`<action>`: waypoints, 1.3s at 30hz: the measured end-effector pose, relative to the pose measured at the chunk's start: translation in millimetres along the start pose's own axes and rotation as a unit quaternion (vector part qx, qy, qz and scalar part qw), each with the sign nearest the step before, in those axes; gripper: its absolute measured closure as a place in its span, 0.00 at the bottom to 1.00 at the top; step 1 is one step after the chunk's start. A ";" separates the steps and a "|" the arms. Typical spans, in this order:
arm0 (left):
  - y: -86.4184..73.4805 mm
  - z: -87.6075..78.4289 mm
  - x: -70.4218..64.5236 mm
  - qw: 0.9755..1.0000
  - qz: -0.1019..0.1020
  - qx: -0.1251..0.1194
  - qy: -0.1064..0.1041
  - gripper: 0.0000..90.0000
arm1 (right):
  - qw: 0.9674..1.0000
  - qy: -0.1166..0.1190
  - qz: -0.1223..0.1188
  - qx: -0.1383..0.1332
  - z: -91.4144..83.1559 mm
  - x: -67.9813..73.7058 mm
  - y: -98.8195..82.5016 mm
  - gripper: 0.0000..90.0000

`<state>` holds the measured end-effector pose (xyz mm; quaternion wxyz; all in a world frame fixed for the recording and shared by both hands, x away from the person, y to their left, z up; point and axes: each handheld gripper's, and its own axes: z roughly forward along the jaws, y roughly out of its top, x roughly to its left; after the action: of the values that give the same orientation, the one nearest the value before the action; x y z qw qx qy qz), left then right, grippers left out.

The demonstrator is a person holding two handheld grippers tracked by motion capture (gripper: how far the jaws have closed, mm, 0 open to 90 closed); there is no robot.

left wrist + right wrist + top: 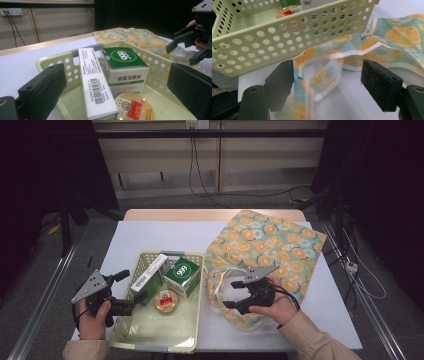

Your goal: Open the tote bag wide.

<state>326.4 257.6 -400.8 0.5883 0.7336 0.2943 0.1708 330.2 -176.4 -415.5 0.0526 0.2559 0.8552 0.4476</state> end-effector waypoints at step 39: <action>1.3 -4.3 1.9 1.000 0.003 -0.002 0.005 0.02 | 0.999 0.025 -0.020 0.035 8.5 0.3 -3.7 0.93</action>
<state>325.6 261.9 -398.6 0.5881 0.7321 0.2948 0.1769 331.2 -171.7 -423.4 0.0317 0.2290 0.8764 0.4225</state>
